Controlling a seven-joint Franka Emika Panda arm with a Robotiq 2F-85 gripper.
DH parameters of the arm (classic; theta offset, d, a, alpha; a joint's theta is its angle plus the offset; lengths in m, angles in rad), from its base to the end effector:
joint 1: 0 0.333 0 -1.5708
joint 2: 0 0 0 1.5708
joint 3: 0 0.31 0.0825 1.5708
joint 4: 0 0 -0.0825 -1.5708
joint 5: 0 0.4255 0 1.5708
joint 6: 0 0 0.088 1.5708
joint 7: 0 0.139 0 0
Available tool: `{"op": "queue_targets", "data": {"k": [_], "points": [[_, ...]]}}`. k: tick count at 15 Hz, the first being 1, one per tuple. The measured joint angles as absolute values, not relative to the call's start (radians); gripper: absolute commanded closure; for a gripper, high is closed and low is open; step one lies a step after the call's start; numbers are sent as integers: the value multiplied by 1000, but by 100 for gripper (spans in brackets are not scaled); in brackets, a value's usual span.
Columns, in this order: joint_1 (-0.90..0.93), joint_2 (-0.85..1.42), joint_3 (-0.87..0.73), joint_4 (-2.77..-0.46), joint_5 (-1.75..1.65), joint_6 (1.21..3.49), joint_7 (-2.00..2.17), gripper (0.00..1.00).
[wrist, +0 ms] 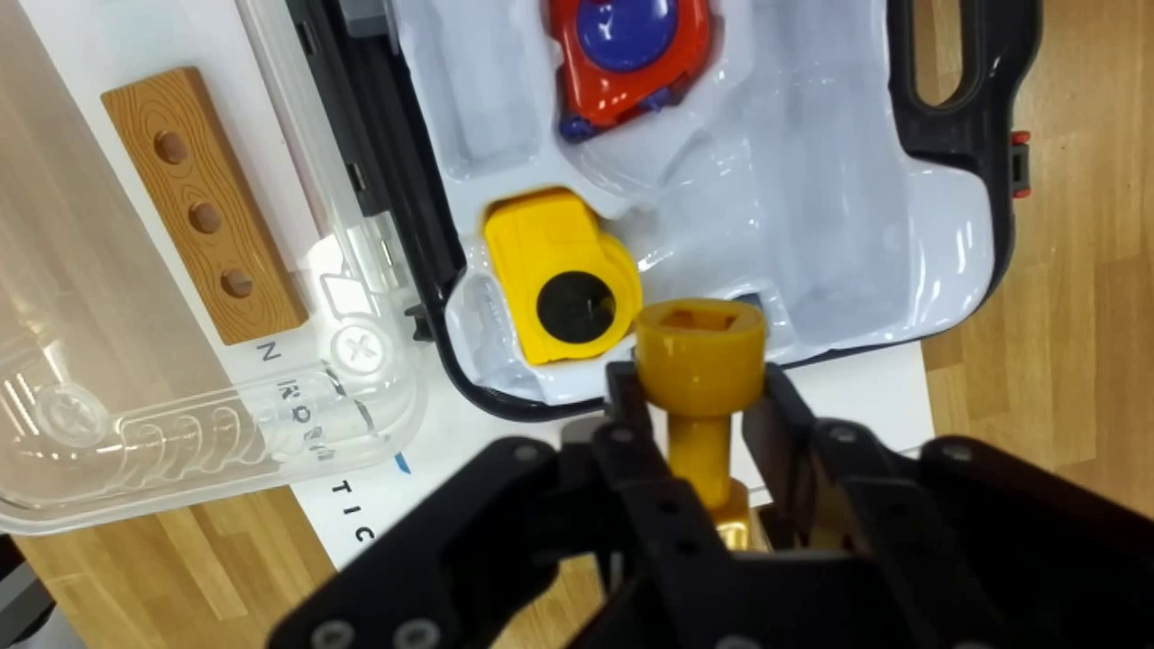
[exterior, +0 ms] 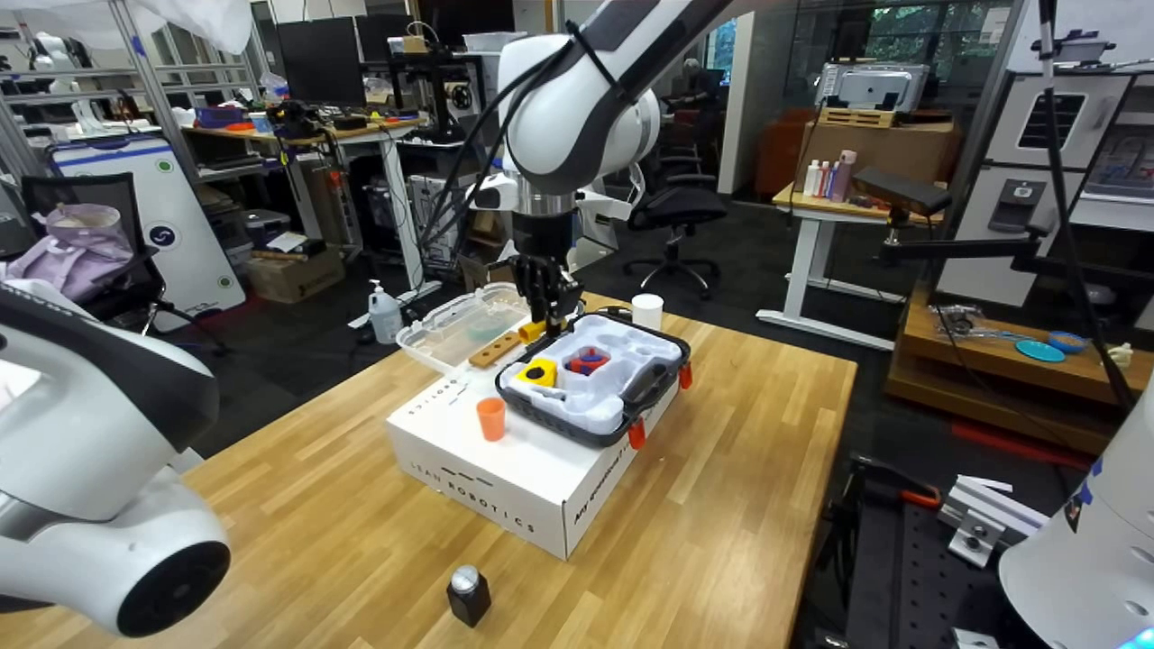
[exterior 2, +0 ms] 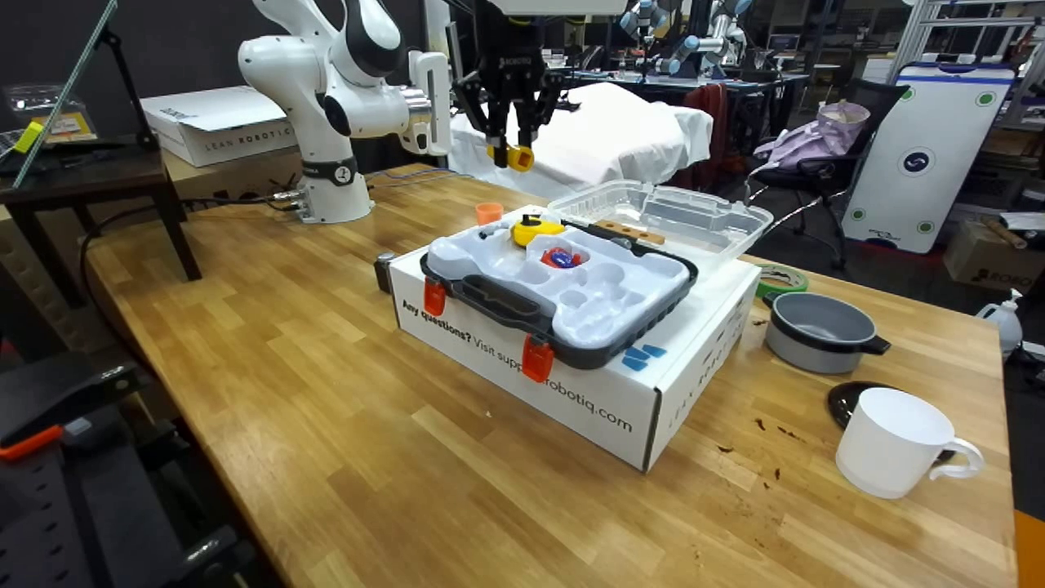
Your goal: Remove the yellow object from the top of the box and put it in the tool box
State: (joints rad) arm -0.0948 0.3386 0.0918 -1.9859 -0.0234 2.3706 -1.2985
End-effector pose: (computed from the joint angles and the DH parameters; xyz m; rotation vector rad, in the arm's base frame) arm 0.6420 -0.0030 0.2330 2.4803 1.8973 0.0722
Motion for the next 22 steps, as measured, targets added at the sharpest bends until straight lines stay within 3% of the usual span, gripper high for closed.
{"op": "queue_targets", "data": {"k": [9,10,18,19,22], "points": [[-139,393,-2,-1912,-117,2371,-1439,92],[-144,403,-8,-1896,-125,2370,-1460,68],[-151,427,-11,-1863,-126,2363,-1499,68],[-151,427,-11,-1863,-126,2362,-1499,92],[-149,429,-10,-1863,-126,2362,-1498,92]]}}
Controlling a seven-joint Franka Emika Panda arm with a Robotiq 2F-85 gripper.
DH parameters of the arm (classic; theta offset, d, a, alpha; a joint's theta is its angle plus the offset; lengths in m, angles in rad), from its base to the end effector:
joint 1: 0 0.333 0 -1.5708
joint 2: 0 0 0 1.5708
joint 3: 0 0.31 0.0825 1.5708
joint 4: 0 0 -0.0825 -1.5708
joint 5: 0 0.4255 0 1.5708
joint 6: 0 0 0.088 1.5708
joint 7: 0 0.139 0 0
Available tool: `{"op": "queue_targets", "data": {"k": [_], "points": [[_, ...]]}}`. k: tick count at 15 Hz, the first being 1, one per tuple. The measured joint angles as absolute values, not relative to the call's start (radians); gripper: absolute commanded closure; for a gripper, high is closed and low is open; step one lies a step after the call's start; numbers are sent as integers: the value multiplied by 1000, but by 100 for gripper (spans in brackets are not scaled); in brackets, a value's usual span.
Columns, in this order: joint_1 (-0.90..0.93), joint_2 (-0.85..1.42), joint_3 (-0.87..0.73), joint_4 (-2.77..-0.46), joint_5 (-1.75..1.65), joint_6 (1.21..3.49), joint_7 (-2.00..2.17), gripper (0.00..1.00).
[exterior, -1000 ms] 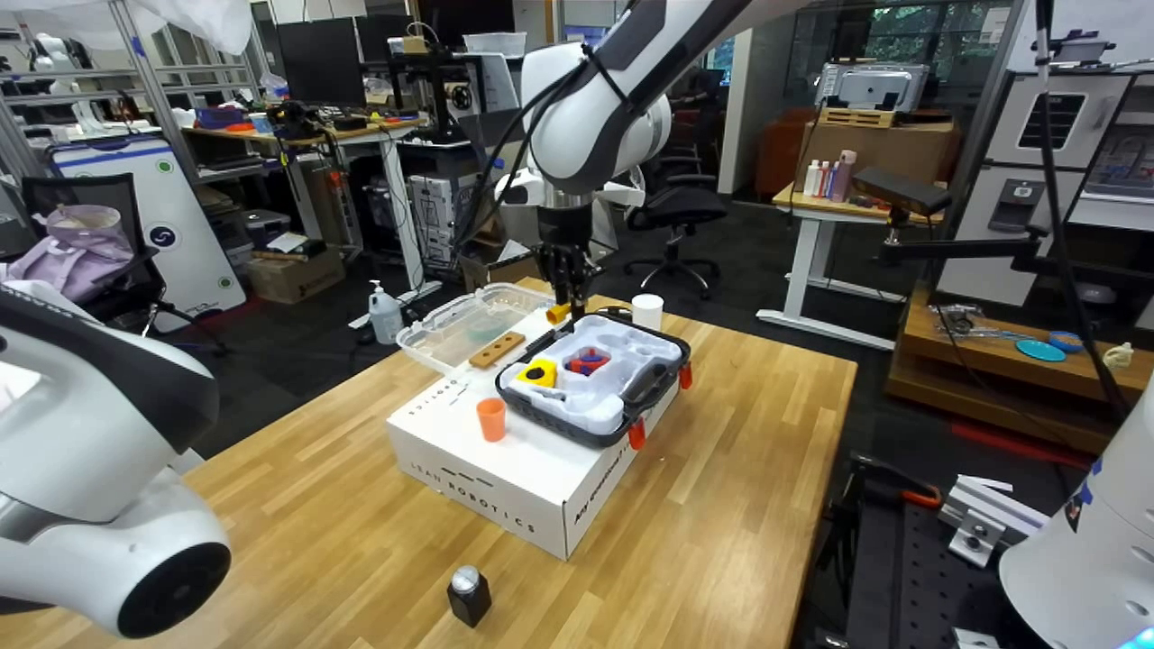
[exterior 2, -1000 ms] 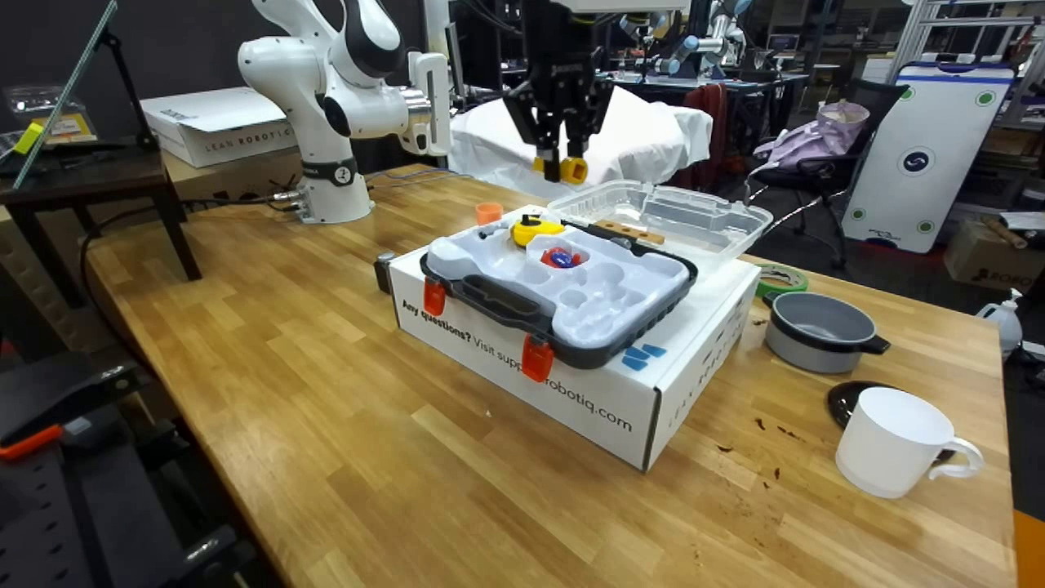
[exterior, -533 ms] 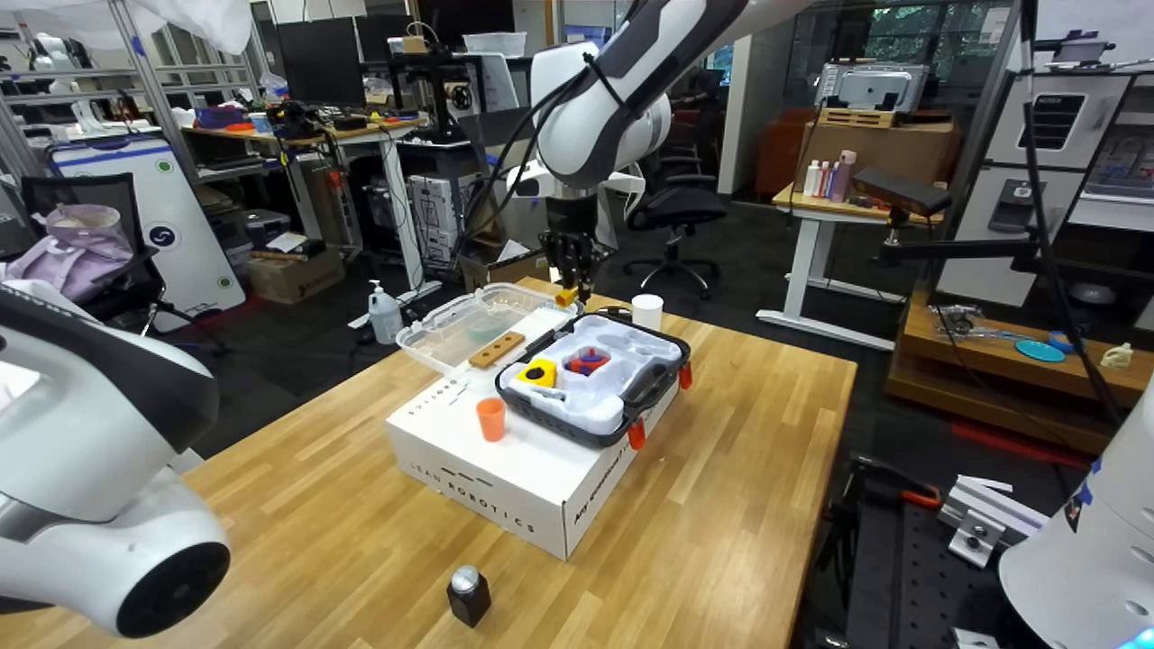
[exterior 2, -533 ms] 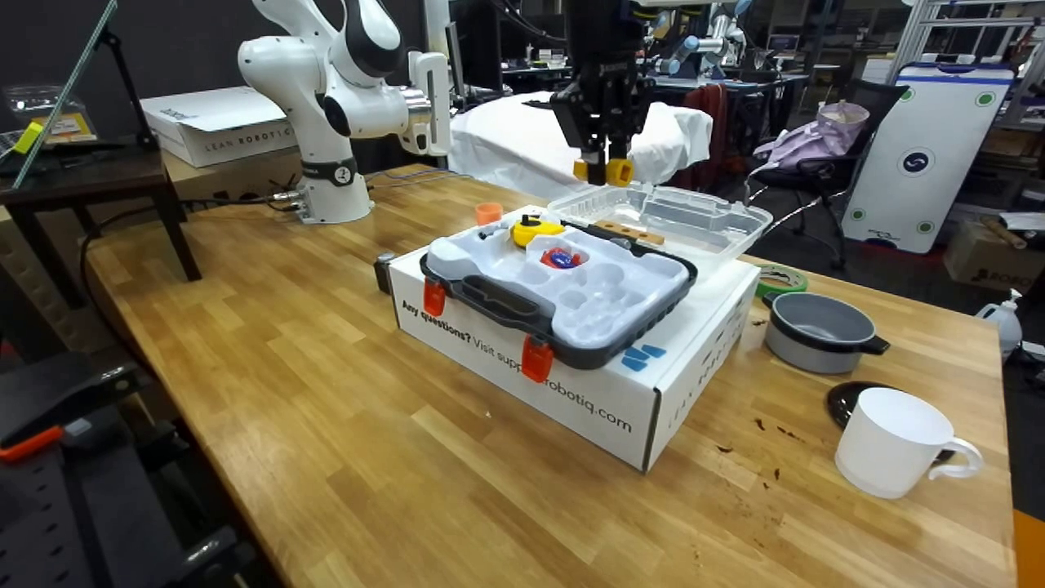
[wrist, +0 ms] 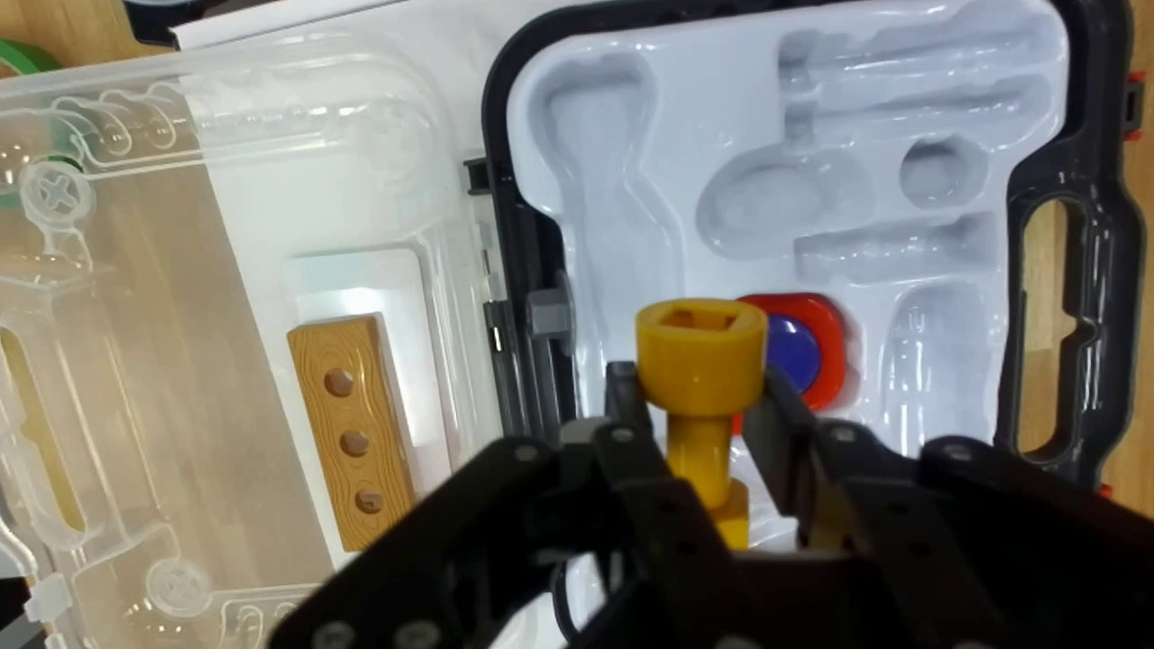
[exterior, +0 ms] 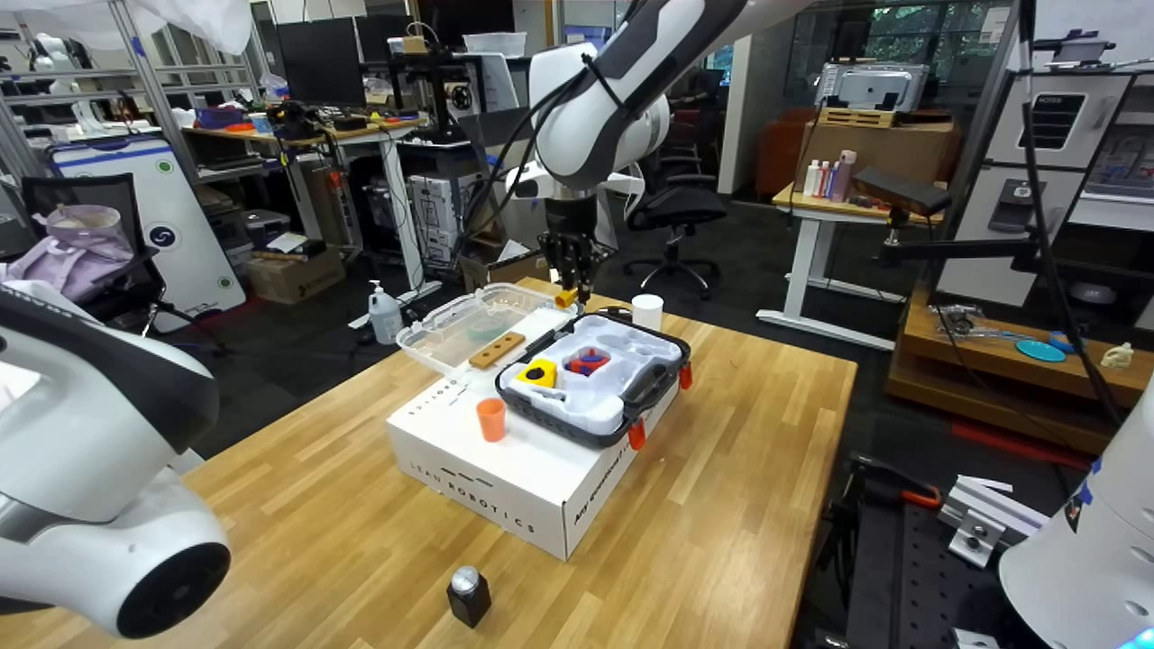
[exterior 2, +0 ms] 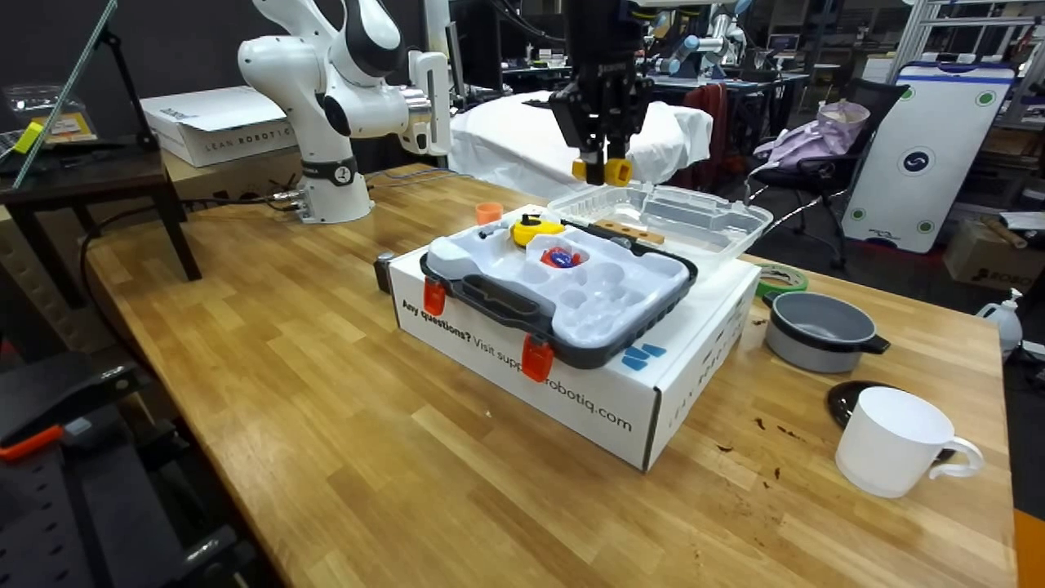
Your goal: Remove the yellow object from the top of the box and put it in the tool box
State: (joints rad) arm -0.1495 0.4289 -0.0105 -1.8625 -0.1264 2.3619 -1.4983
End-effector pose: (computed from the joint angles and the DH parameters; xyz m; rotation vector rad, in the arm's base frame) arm 0.6666 -0.1119 0.2296 2.2875 1.9786 -0.0356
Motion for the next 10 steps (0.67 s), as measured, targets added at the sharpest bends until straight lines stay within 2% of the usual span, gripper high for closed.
{"op": "queue_targets", "data": {"k": [10], "points": [[-136,537,-8,-1782,-142,2362,-1491,92]]}}
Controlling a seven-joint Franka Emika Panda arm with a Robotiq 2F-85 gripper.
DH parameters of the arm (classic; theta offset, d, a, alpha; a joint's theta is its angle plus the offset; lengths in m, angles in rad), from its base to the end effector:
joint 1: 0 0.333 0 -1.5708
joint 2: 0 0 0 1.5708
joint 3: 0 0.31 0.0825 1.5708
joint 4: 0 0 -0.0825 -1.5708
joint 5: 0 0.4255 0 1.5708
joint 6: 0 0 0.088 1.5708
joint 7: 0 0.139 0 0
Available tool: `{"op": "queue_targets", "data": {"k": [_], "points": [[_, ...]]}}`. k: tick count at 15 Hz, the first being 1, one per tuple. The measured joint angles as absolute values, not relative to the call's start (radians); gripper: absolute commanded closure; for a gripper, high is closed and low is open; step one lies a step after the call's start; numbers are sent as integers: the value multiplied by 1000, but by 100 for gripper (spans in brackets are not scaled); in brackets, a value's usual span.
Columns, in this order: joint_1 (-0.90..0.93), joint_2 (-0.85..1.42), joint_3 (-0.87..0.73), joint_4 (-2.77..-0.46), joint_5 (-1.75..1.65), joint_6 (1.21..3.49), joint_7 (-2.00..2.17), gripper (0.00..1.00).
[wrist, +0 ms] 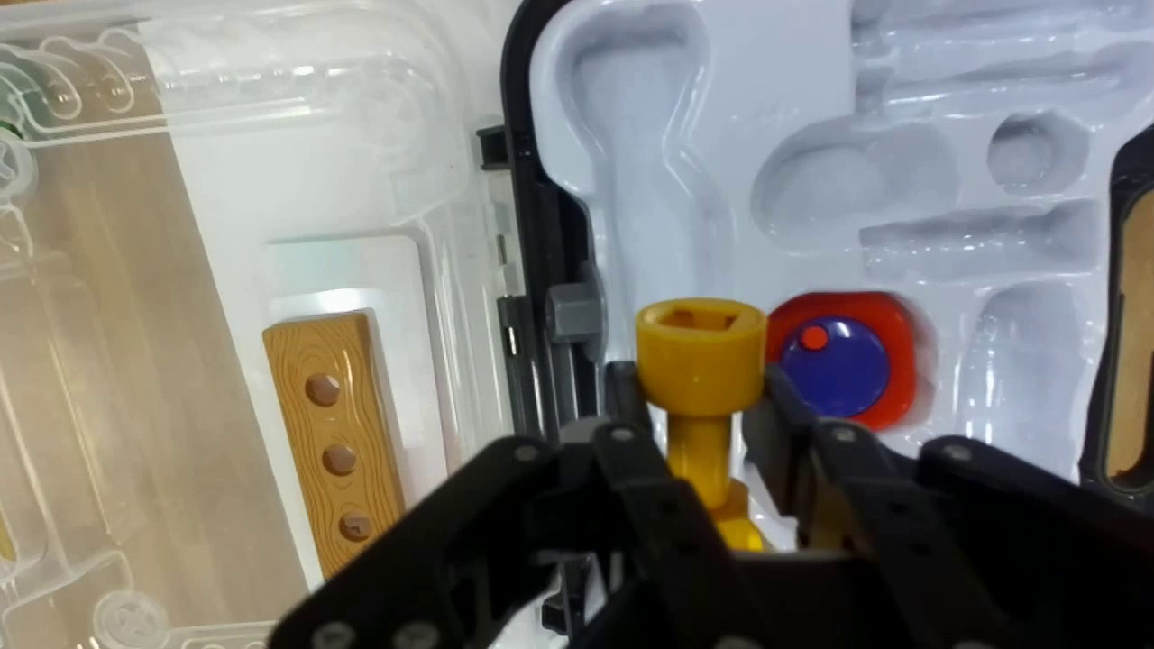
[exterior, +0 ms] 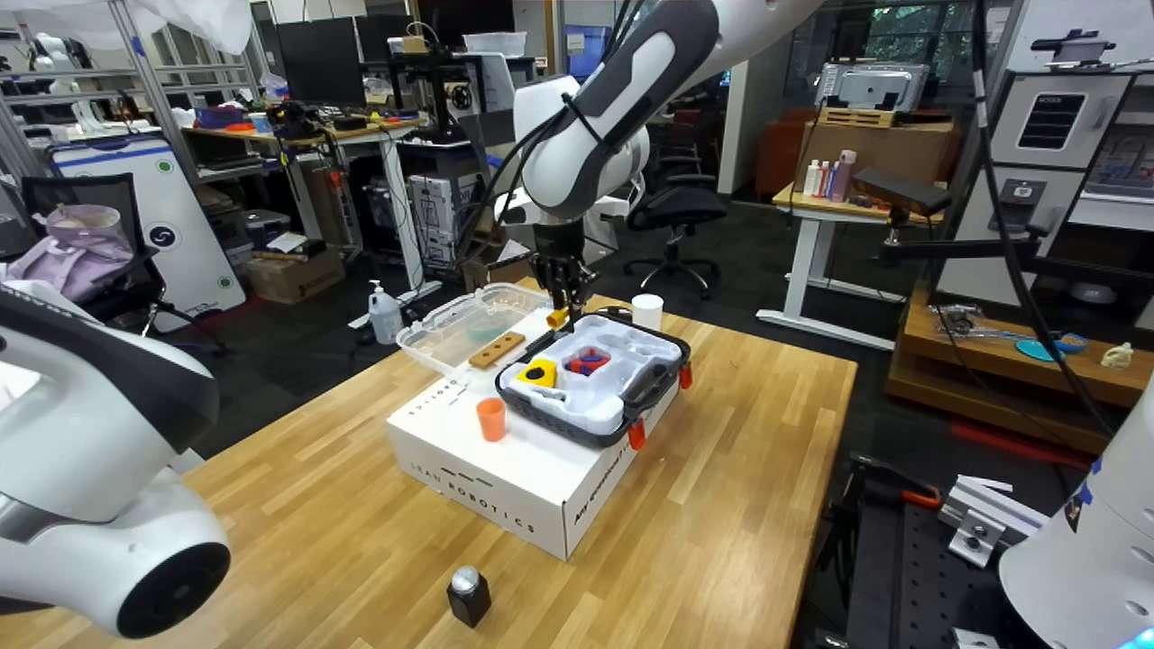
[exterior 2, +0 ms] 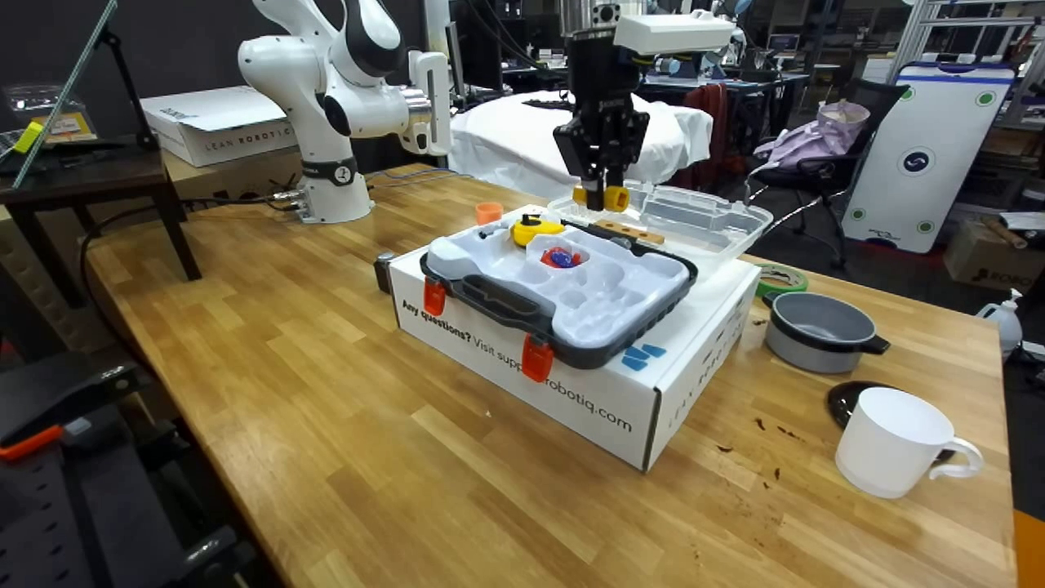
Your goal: Remove the yellow object from the top of the box and put it in the tool box
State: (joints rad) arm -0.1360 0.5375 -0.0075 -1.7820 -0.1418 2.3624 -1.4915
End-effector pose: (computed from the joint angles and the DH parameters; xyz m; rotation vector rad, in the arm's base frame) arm 0.6838 -0.1036 0.1930 2.2755 2.0119 -0.0727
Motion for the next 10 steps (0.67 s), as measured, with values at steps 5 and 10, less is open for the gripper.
{"op": "queue_targets", "data": {"k": [5,10], "points": [[-137,596,-8,-1733,-144,2361,-1491,92],[-144,624,-10,-1723,-144,2357,-1491,92]]}}
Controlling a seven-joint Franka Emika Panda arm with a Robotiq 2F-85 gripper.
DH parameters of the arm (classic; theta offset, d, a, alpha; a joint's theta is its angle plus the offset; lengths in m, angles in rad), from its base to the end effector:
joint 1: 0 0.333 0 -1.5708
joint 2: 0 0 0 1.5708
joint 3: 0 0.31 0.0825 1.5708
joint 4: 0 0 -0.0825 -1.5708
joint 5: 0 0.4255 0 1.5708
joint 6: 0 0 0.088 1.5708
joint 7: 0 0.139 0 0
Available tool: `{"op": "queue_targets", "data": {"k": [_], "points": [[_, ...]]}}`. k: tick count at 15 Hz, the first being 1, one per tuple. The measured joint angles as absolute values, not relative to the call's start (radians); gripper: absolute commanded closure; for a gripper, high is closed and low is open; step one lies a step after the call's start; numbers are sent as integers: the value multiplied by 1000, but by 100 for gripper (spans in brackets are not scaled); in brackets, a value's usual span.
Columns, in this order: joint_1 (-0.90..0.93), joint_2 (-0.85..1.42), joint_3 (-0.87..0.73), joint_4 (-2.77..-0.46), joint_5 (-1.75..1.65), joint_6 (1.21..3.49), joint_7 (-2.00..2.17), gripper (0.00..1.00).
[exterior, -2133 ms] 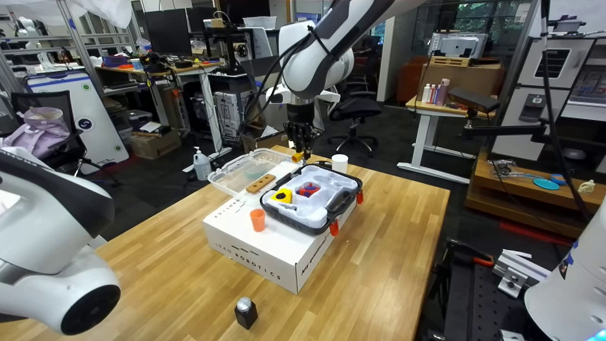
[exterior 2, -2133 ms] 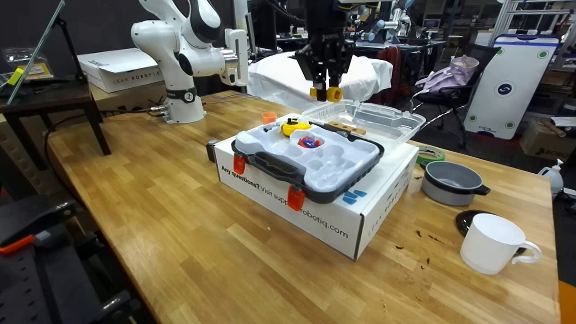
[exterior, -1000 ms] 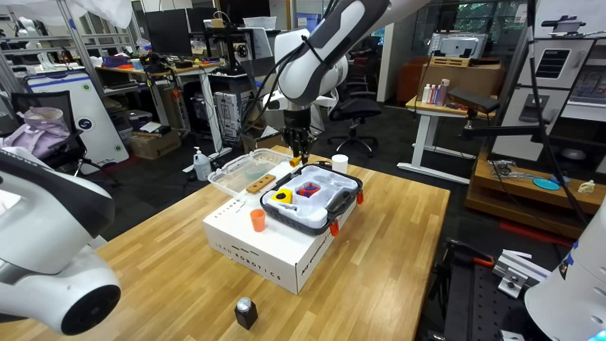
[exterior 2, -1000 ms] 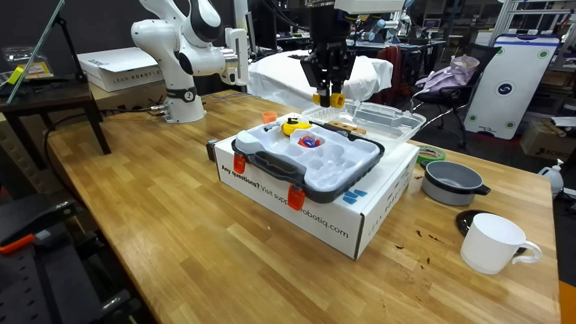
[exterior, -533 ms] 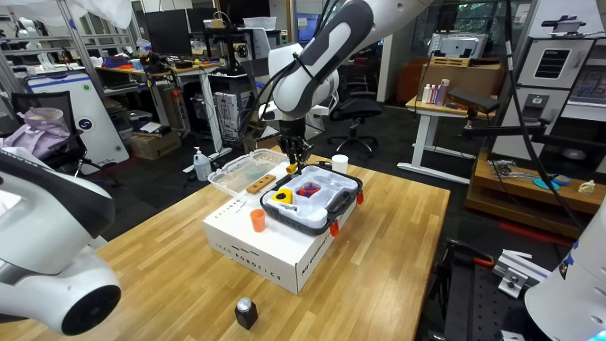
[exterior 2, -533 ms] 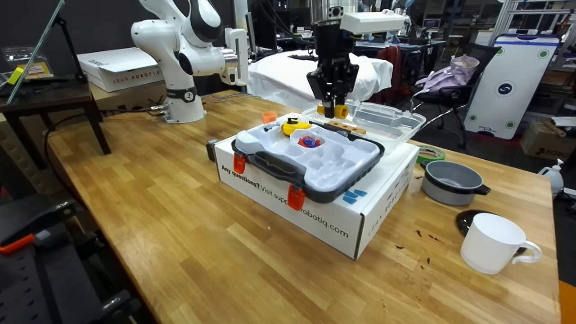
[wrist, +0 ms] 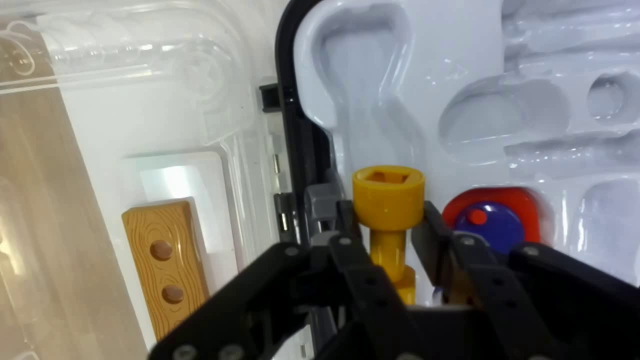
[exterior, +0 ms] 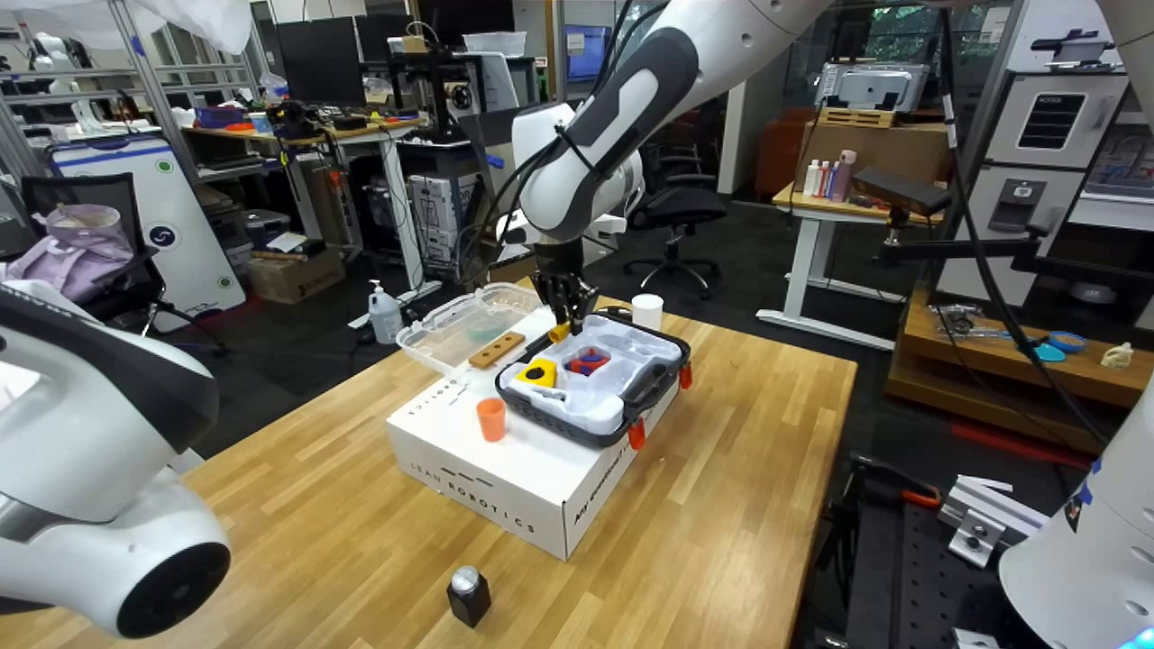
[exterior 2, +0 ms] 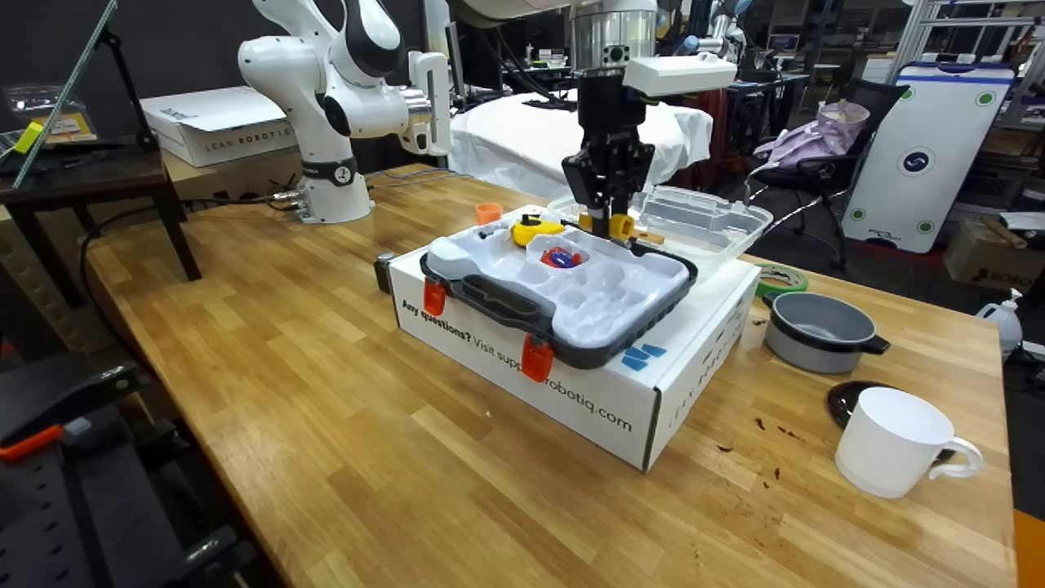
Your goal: Remove the yellow object from the top of the box and put it in the tool box
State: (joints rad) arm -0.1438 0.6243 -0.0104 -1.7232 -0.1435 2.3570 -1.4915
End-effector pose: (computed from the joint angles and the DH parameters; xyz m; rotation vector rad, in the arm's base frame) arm 0.6900 -0.1121 0.1591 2.2996 2.0178 -0.1114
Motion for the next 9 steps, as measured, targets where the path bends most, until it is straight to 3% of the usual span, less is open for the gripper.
{"op": "queue_targets", "data": {"k": [9], "points": [[-151,641,-11,-1708,-143,2347,-1491,92]]}}
